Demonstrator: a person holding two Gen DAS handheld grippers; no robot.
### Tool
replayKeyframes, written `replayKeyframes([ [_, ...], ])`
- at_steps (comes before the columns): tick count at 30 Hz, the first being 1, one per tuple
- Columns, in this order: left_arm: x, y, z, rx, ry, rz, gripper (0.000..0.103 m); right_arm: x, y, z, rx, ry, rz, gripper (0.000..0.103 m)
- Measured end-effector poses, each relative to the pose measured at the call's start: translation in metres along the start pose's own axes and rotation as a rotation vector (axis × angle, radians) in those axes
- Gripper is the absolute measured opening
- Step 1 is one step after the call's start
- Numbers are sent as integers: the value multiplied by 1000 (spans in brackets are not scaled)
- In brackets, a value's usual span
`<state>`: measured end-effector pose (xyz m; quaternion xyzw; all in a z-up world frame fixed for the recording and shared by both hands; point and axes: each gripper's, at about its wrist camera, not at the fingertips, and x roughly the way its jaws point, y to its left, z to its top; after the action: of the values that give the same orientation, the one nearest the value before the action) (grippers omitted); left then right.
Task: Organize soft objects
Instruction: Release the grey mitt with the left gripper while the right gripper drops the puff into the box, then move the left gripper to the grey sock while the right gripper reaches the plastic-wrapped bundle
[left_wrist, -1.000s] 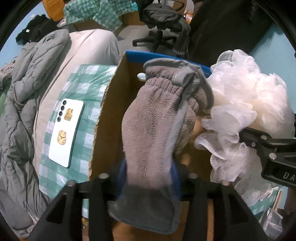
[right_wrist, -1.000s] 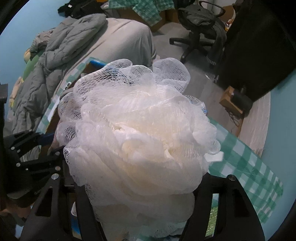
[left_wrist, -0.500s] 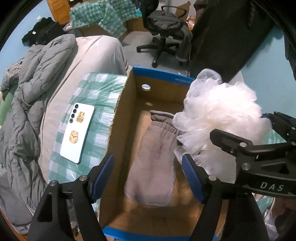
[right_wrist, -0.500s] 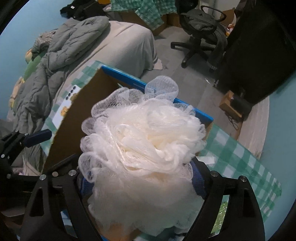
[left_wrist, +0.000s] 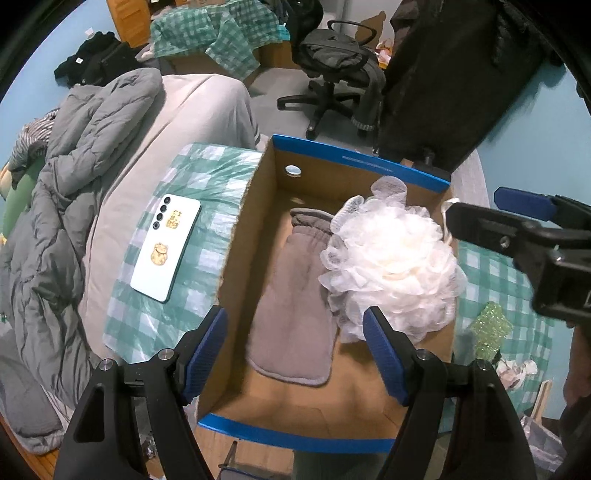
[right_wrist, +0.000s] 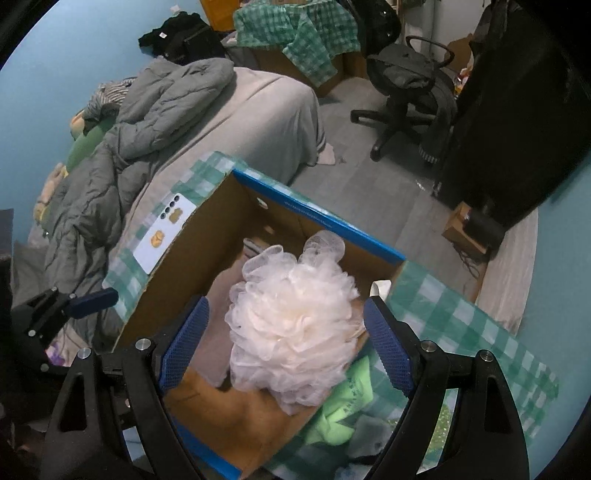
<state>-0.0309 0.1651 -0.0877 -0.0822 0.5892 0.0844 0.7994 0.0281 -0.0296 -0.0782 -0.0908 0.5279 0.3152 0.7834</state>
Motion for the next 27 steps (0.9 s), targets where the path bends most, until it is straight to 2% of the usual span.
replayKeyframes([
  [10, -11, -39, -13, 59, 0, -35, 77, -35, -34, -33, 31, -6, -36, 86],
  [27, -12, -140, -26, 309, 27, -89, 77, -93, -138, -119, 247, -2, -121, 86],
])
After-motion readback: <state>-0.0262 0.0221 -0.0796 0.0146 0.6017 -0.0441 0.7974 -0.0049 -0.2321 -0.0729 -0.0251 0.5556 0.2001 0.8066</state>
